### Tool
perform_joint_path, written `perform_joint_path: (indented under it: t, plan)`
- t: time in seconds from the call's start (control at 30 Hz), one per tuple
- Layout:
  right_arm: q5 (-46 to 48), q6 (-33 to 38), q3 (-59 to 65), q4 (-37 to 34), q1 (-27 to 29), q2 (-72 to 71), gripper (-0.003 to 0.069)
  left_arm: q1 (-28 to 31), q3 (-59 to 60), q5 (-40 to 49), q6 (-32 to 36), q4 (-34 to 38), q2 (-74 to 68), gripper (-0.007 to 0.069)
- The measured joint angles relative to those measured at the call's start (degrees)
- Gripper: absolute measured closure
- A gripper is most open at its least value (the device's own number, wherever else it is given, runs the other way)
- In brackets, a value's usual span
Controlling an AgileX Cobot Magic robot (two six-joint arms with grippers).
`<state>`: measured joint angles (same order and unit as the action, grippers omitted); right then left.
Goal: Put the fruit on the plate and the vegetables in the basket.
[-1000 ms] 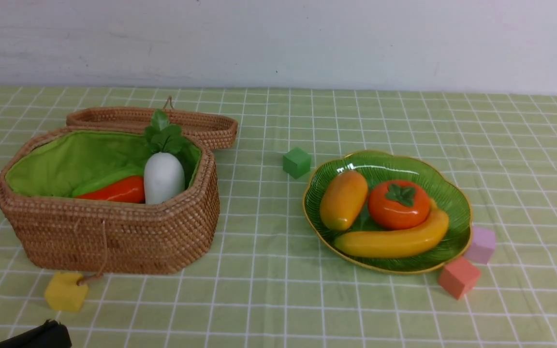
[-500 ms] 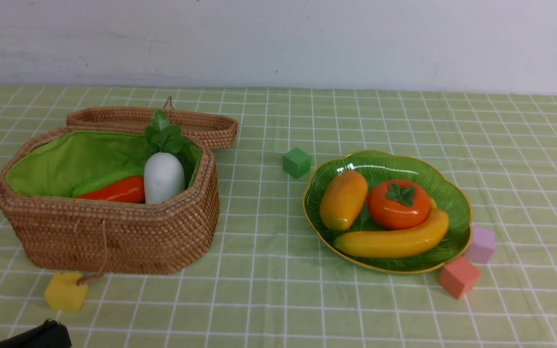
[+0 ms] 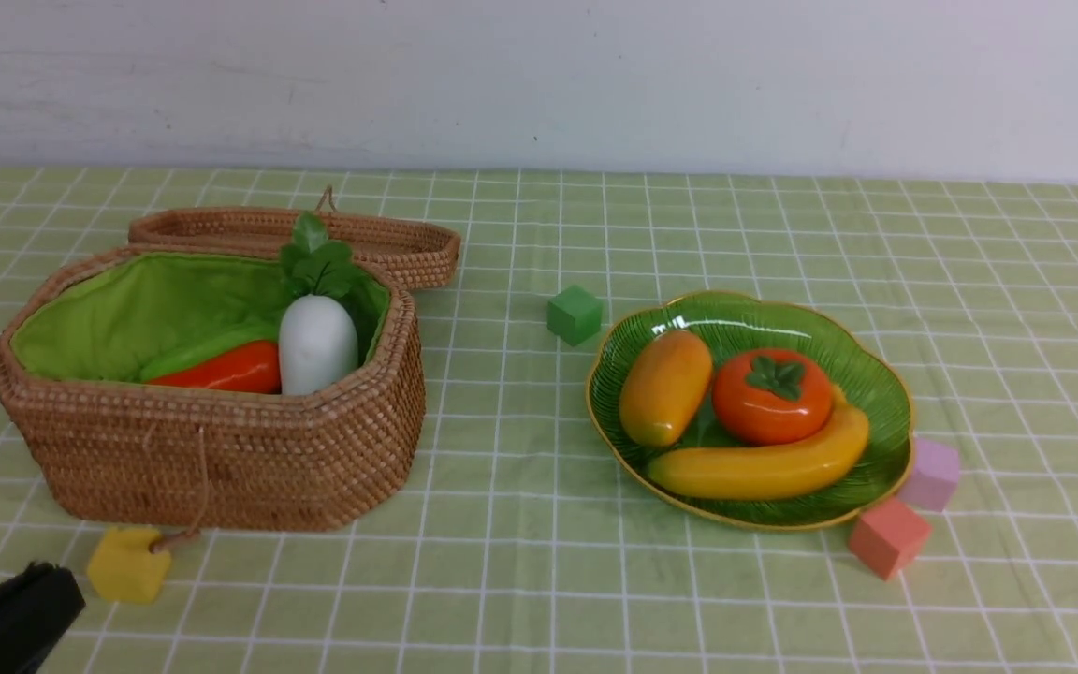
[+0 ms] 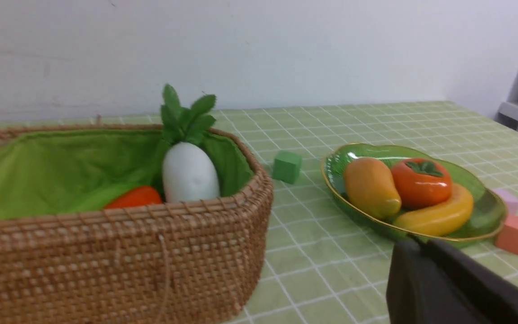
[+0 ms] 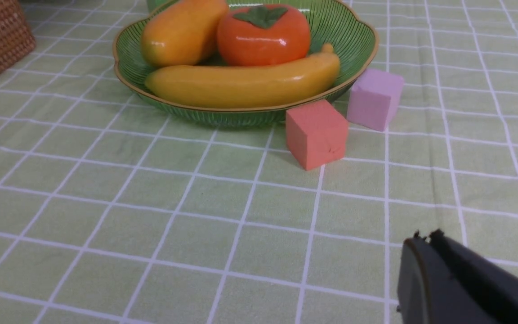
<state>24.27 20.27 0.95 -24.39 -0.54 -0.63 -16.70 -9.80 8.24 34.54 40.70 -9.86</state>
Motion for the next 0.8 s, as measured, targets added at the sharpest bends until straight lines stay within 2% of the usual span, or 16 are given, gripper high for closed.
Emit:
perform_joint_path:
  t: [0.1,0.2,0.23,0.33,0.47,0.6,0.8]
  plan:
    - [0.00,0.00,0.00,0.00,0.00,0.00,0.0655,1.64,0.00,-1.45,-7.04,-8.67,0.00,0.0637]
    - [0.07,0.00,0.00,0.00,0.00,0.00,0.0655,6.38,0.00,-0.25,-20.26,-20.59,1.22,0.0637]
    - [0.07,0.00,0.00,0.00,0.00,0.00,0.0655,6.67,0.00,0.15,-21.89,-21.38,1.39,0.0637]
    - [0.07,0.00,0.00,0.00,0.00,0.00,0.0652,11.47,0.80,4.77,-34.17,-33.99,6.92,0.0637]
    - [0.07,0.00,0.00,0.00,0.00,0.00,0.0648,13.72,5.26,7.60,-40.77,-38.24,10.39,0.0637]
    - [0.19,0.00,0.00,-0.02,0.00,0.00,0.0646,13.85,10.92,11.31,-44.93,-38.11,10.46,0.0637]
    - [0.19,0.00,0.00,-0.08,0.06,0.00,0.0641,13.85,11.50,14.13,-48.61,-37.74,10.46,0.0637]
